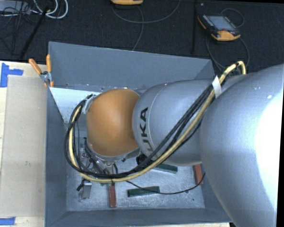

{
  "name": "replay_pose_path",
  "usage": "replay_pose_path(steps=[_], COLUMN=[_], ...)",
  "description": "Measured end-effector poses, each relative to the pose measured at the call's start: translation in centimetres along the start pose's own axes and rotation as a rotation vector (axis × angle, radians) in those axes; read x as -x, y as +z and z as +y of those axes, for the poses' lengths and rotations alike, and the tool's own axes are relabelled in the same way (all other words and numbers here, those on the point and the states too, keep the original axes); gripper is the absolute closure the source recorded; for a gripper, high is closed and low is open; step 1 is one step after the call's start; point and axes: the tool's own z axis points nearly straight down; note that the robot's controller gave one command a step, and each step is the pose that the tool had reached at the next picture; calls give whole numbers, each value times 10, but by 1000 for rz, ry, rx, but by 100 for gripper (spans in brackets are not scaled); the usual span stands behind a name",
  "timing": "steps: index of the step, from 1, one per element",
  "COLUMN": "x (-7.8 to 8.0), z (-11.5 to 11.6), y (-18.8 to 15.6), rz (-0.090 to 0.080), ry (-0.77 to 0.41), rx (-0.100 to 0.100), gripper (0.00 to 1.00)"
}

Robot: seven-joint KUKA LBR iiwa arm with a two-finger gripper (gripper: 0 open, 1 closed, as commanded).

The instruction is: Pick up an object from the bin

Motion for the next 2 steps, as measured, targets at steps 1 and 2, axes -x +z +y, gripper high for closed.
replay_pose_path(steps=[1, 2], x=[-13, 7], z=[-60, -153], y=[76, -70], rz=[0, -18], ry=[-15, -182], rx=[-4, 0], gripper=[0, 0])
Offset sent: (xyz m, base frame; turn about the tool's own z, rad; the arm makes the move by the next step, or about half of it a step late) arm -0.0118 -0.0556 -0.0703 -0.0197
